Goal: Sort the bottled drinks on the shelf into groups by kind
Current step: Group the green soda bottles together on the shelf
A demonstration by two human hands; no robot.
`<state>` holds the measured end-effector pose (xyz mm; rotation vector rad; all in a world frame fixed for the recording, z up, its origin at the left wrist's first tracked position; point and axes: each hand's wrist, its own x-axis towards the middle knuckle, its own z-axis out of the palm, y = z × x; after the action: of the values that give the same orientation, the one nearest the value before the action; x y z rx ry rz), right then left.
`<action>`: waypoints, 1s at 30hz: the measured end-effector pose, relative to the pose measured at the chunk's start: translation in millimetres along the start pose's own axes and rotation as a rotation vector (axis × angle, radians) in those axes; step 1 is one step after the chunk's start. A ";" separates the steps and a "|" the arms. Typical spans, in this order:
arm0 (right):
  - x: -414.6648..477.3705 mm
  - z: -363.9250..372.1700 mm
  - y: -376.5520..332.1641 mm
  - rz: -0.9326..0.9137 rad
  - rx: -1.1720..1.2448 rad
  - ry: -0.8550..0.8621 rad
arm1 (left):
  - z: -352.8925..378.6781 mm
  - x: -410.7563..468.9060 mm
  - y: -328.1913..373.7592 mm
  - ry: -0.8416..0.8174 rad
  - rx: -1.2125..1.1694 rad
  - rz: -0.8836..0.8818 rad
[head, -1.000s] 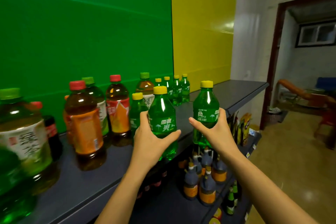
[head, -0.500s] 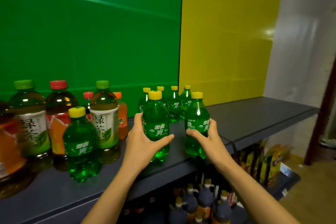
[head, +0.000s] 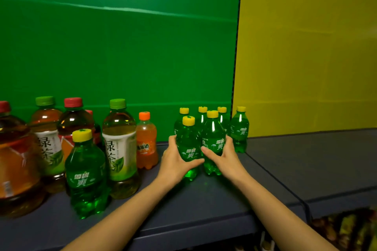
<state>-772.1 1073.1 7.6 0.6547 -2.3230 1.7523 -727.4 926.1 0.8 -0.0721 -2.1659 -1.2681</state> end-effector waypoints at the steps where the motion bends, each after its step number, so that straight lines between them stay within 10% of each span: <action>1: 5.1 2.6 2.9 0.011 0.004 -0.006 | 2.1 3.2 -3.7 0.014 0.004 -0.017; 30: 30.2 15.0 36.2 -0.032 -0.262 0.002 | 10.6 10.1 -30.6 0.100 0.219 -0.091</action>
<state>-812.7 1059.4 -17.2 0.6398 -2.4656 1.3994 -751.1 915.7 -21.1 0.1774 -2.2272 -1.0521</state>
